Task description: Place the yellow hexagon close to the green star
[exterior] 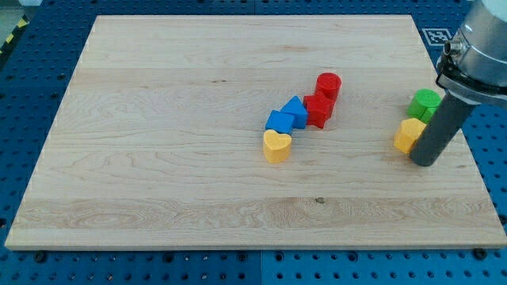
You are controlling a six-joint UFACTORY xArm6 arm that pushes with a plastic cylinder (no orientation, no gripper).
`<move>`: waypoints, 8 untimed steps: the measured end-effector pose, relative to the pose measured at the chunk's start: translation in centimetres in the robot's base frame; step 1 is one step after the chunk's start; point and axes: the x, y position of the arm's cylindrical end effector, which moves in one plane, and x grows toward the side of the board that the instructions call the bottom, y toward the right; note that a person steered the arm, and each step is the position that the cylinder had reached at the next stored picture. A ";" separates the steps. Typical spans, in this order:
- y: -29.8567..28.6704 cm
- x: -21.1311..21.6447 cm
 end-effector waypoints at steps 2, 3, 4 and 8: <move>-0.4 1.0; -4.6 1.0; -3.8 -1.0; -5.2 0.4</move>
